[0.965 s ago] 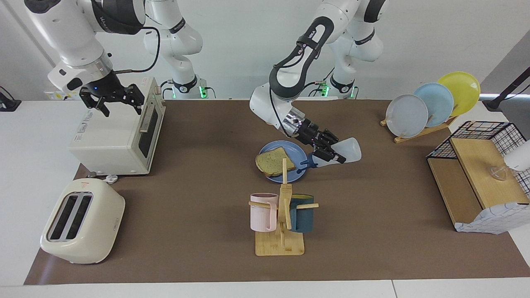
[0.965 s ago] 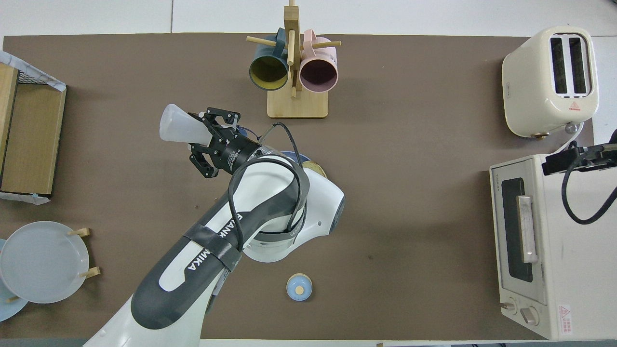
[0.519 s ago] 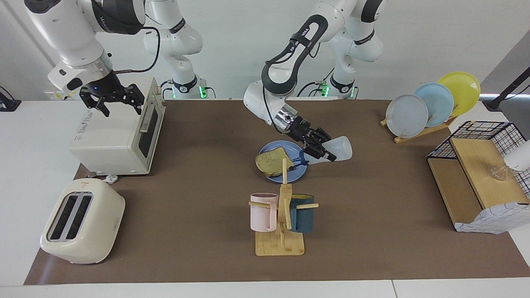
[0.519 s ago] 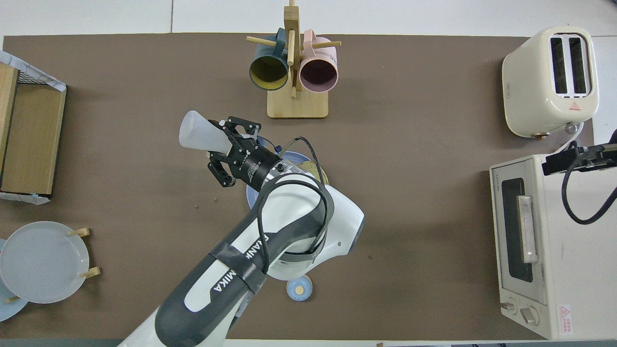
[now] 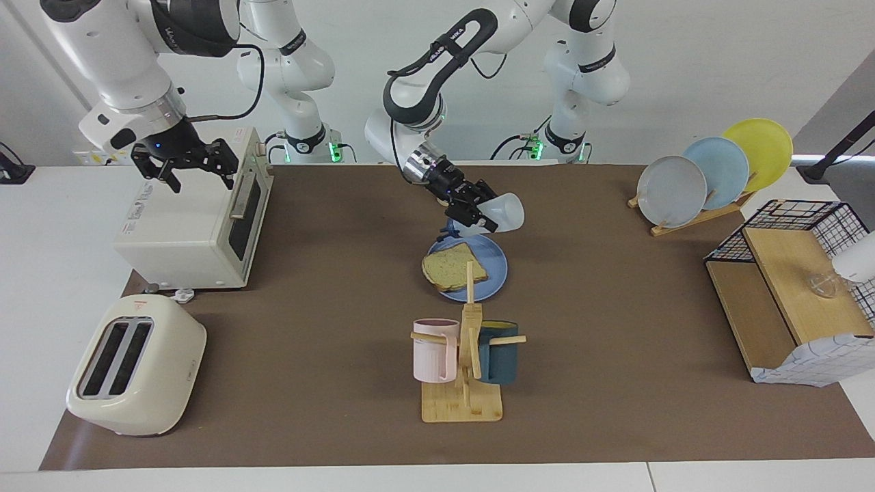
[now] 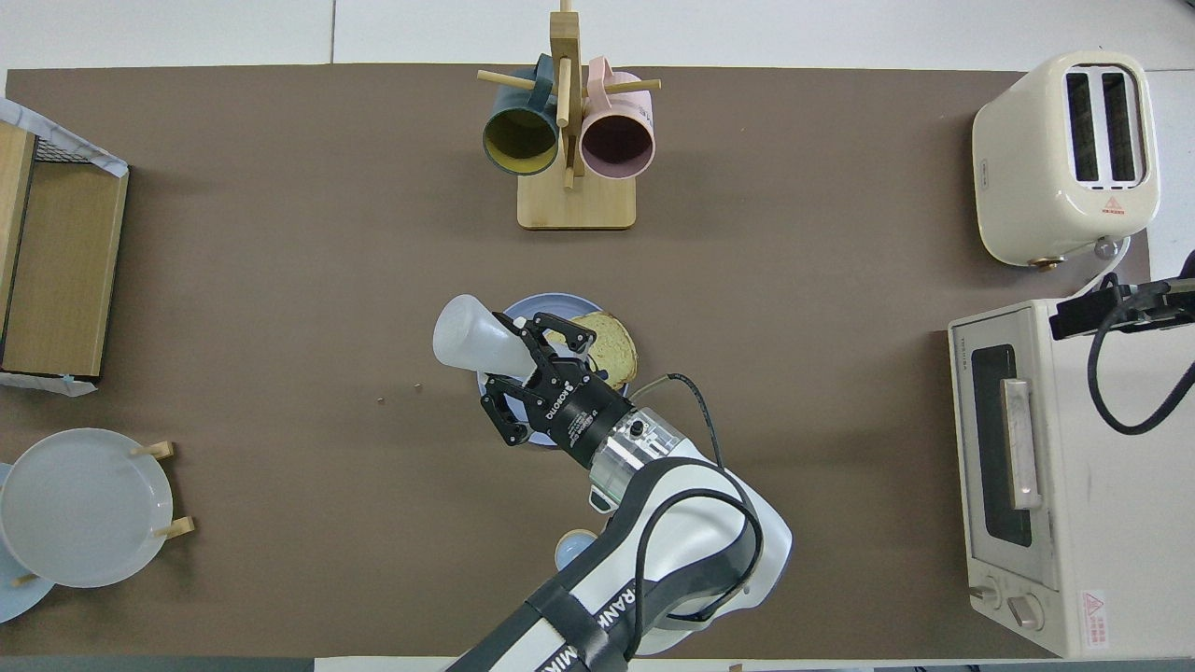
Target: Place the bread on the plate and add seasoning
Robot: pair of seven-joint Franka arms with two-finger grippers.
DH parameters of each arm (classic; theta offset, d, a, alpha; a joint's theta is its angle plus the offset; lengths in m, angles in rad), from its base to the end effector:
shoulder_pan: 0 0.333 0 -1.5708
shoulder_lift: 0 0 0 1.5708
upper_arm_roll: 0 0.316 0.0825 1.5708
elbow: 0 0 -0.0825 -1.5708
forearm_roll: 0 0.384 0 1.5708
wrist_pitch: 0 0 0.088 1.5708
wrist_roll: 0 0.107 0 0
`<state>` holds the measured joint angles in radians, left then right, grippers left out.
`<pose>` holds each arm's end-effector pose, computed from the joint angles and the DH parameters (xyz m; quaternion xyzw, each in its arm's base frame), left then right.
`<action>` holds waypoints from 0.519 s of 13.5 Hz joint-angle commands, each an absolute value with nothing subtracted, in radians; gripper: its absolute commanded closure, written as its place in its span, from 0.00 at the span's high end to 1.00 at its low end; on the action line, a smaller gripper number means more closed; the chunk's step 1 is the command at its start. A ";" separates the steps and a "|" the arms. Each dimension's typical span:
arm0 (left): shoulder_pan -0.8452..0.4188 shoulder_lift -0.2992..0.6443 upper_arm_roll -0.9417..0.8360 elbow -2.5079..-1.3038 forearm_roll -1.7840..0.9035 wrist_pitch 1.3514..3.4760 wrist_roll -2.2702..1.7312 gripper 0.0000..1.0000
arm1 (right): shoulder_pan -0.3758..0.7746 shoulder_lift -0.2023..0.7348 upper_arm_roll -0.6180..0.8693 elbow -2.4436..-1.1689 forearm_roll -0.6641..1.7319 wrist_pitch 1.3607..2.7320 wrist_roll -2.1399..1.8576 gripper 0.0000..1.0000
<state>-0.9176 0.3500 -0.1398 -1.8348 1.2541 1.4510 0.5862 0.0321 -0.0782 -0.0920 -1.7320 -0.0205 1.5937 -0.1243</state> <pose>0.3905 -0.4527 0.3716 -0.4174 0.6638 0.1518 0.6018 0.5274 -0.0355 0.5926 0.9990 0.0330 -0.0307 0.0038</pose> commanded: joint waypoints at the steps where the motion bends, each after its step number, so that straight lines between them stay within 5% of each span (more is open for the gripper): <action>1: -0.810 0.351 -0.132 -1.847 1.281 1.503 0.584 0.00 | 0.021 -0.080 -0.086 -1.732 -0.017 1.585 -0.112 1.00; 7: -0.644 0.371 -0.132 -1.848 1.402 1.595 0.584 0.00 | 0.021 -0.080 -0.086 -1.732 -0.017 1.585 -0.112 1.00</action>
